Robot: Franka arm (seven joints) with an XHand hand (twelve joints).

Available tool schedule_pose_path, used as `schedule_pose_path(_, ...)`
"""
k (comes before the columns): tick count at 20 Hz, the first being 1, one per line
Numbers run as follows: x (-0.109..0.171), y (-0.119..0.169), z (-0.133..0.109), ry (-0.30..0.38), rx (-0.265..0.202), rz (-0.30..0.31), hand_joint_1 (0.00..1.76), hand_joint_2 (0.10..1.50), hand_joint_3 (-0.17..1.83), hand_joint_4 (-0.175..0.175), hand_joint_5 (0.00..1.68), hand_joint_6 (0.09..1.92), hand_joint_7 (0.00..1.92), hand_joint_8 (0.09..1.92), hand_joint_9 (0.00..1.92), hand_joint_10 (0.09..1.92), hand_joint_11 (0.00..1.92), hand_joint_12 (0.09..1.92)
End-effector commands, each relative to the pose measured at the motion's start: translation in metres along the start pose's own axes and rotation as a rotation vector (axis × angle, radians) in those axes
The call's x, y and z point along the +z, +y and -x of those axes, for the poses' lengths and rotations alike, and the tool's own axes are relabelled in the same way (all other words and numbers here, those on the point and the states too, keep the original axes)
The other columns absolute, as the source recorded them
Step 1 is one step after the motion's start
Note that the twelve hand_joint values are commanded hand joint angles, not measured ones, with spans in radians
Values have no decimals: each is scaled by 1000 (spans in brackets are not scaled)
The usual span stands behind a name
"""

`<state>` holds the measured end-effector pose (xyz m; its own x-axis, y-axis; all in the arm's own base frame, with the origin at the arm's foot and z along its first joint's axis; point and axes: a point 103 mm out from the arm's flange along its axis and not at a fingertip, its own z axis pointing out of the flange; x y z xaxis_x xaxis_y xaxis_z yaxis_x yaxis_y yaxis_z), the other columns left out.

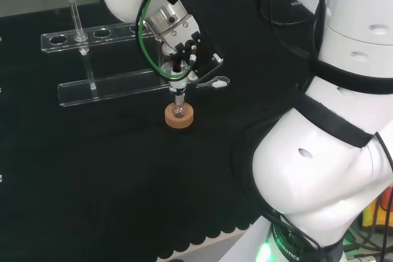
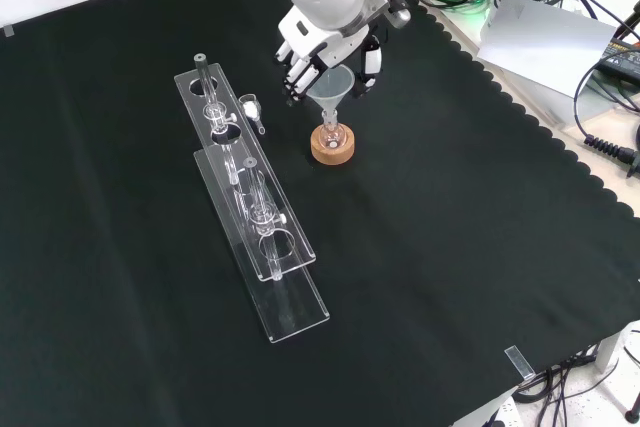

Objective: Place the funnel on the round-bottom flask.

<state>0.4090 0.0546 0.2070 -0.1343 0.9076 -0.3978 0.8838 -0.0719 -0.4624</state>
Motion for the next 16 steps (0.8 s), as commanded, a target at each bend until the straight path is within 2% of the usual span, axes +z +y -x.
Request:
schedule_pose_path(1,-1,0,1,-17,-11,-38,816,615,826,-23,212,118,258,737,661,636,338,1374)
schedule_pose_path(8,-6,-10,-5,-35,-10,-49,759,593,779,-15,142,87,140,718,560,654,257,1411)
schedule_pose_path(12,-11,-23,1,-21,-12,0,655,591,676,-11,117,87,108,712,523,678,209,1442)
schedule_pose_path(16,-18,-37,13,2,-5,67,623,599,633,-10,111,87,101,711,511,684,195,1449)
